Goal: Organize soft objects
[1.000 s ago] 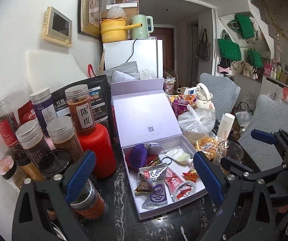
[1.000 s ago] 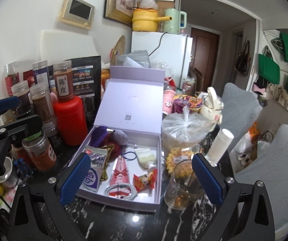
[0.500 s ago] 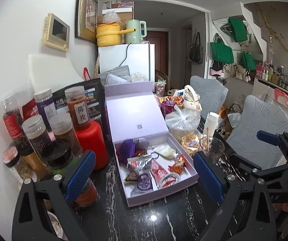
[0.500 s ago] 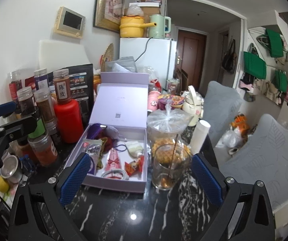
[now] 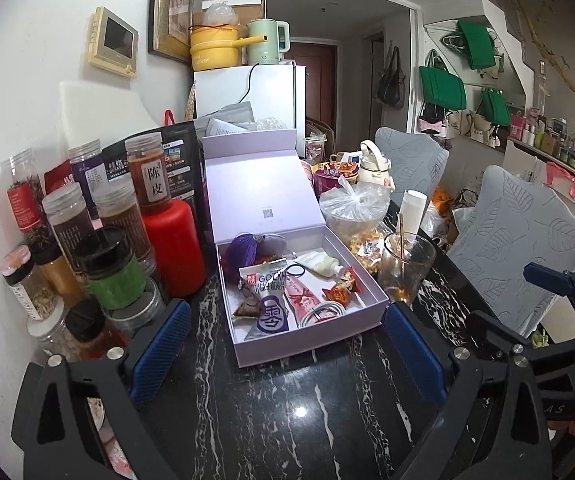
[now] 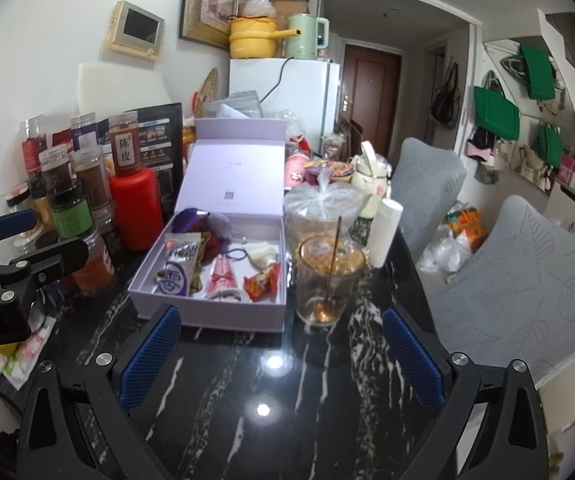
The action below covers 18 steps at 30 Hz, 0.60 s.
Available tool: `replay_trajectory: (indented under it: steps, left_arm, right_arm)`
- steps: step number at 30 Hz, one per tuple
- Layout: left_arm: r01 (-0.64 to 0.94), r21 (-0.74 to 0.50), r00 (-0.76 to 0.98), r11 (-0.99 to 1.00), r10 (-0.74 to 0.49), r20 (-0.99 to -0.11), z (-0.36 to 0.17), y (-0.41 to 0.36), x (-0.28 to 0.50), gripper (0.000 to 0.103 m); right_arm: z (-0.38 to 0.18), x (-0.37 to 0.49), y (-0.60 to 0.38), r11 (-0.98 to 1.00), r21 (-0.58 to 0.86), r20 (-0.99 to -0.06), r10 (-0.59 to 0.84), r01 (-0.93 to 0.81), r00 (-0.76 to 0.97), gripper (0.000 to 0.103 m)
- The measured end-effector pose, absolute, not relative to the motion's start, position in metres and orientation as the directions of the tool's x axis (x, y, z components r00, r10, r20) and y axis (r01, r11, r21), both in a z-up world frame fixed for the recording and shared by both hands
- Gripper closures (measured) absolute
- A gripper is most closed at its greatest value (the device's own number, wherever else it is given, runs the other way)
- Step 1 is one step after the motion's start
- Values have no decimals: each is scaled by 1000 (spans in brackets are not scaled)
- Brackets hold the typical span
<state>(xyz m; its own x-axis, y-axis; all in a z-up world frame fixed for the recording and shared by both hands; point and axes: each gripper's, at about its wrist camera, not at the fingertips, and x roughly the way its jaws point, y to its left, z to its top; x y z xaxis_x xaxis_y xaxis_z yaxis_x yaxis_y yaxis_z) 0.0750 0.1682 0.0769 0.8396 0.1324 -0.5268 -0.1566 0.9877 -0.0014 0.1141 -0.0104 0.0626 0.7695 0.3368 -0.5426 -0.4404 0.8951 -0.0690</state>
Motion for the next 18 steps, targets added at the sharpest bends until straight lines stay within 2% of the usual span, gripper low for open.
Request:
replay_trajectory:
  steps: [18]
  left_arm:
    - [-134, -19, 833, 991, 102, -543, 70, 159, 71, 3]
  right_arm:
    - [59, 105, -23, 908, -46, -555, 323, -416, 767, 1]
